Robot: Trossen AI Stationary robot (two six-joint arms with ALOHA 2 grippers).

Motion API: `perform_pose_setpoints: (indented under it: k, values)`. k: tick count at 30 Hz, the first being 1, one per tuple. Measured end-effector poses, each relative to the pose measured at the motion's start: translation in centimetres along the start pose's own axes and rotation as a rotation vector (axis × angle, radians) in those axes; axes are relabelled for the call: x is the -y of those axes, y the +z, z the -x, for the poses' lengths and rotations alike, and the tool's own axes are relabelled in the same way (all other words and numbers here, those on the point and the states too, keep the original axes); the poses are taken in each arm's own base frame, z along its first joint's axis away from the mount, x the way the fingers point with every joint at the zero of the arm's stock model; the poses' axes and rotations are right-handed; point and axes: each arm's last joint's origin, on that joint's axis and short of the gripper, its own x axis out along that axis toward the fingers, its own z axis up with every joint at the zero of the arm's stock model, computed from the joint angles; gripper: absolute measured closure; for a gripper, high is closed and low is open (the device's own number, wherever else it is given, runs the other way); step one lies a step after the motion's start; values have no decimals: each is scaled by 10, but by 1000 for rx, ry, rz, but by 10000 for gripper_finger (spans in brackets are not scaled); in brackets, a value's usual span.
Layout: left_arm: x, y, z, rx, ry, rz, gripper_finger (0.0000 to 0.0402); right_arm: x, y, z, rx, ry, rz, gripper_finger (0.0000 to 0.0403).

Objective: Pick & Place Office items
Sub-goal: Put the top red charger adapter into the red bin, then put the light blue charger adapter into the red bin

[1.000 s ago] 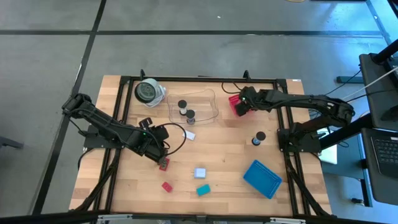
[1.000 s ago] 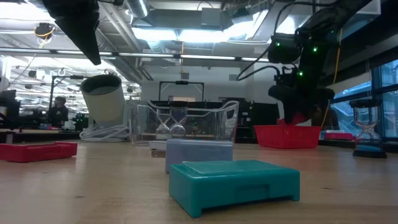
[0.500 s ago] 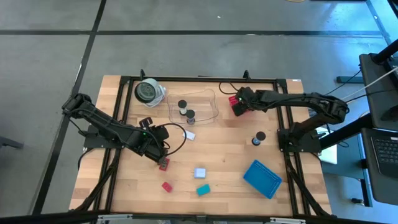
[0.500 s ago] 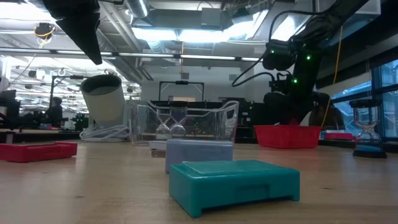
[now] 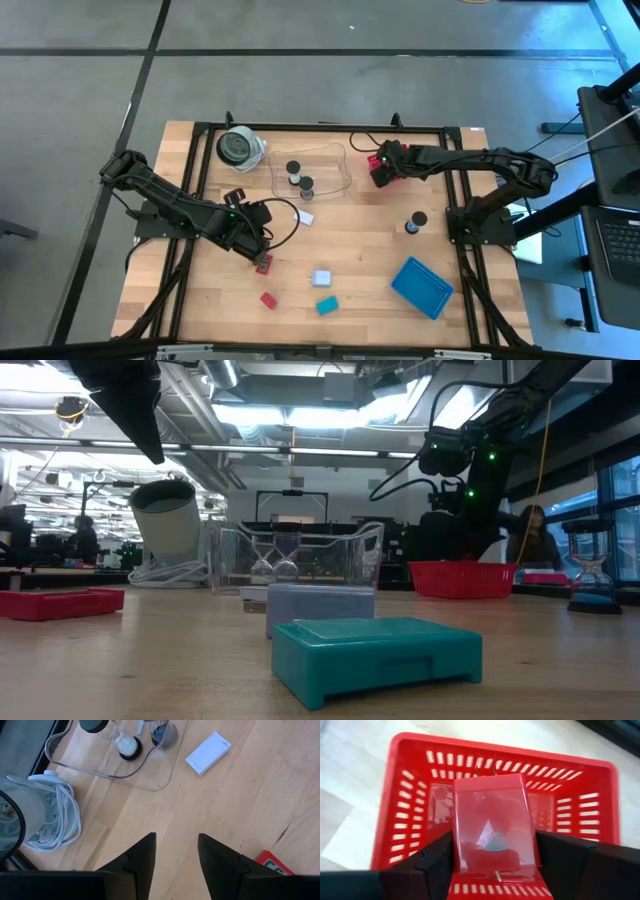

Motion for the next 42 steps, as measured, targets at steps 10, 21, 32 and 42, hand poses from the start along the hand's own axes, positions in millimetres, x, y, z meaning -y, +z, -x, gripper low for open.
perform_pose_setpoints:
  k: [10, 21, 32, 42]
  values:
    - [0, 0, 0, 0, 0, 0, 258, -5, 3, 0, 1, 102, 30, 106]
    - [2, 2, 0, 19, -15, -12, 258, -6, 20, 46, 66, 153, 66, 94]
    - [7, 5, 1, 48, -66, -35, 258, -59, -7, 105, 155, 574, 318, 94]
    - [8, 3, 1, 4, -106, -30, 258, -138, -77, 144, 363, 887, 759, 94]
